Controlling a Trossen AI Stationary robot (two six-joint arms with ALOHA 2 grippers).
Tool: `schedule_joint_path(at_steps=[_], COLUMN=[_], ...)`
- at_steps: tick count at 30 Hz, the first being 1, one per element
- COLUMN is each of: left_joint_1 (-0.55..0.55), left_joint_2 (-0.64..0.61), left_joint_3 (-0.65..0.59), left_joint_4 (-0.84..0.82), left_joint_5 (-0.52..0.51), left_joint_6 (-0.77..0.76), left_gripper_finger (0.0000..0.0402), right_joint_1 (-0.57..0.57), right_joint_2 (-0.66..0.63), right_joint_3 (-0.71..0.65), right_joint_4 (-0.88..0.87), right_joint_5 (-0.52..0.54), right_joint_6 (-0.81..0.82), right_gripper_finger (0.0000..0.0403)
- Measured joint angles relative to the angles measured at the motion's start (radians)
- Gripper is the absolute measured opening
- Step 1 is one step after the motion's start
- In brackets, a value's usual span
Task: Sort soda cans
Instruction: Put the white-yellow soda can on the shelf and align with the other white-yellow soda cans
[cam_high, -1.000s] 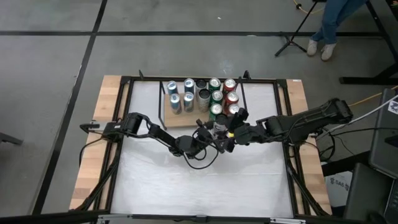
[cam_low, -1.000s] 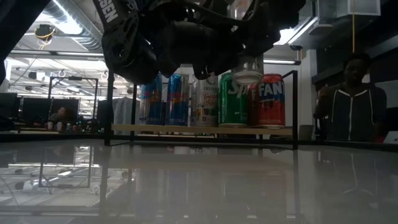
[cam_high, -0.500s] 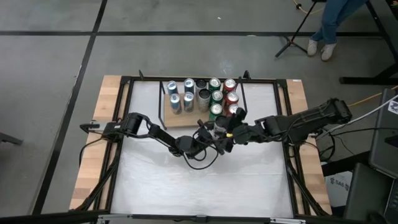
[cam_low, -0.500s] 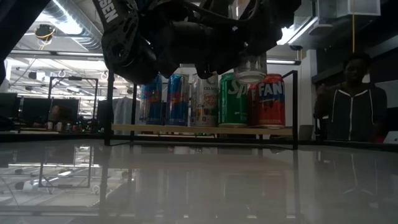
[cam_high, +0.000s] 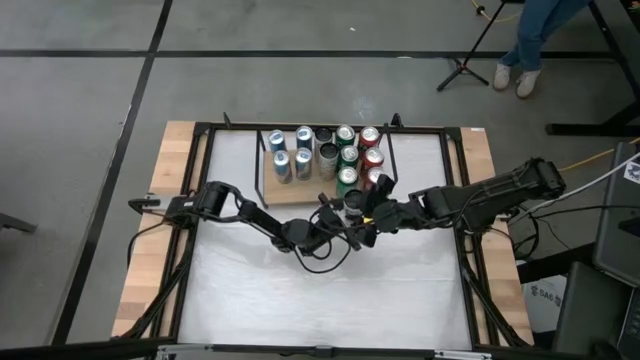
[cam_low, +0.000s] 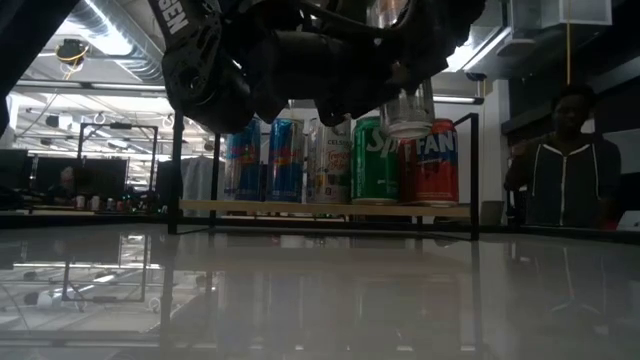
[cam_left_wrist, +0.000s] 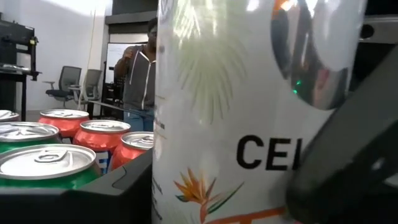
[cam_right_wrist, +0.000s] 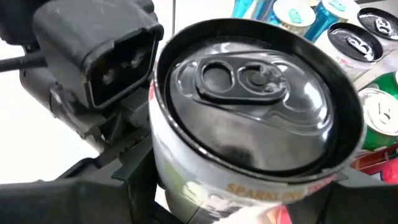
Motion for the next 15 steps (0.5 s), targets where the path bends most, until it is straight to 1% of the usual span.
schedule_joint_path(at_steps=[7, 15], left_joint_1=[-0.025, -0.04], left_joint_2=[0.0, -0.002], left_joint_3=[0.0, 0.001], left_joint_4=[0.001, -0.018], left_joint_5=[-0.005, -0.005], left_joint_6=[0.062, 0.063], left_gripper_finger=[0.0276, 0.0276], right_joint_1=[0.0, 0.0], right_joint_2=[-0.022, -0.055], right_joint_3=[0.0, -0.001], right_joint_4=[-0.051, -0.087], right_joint_5=[-0.034, -0.062], right_joint_6=[-0.002, -0.005], right_gripper_finger=[0.0244, 0.0244])
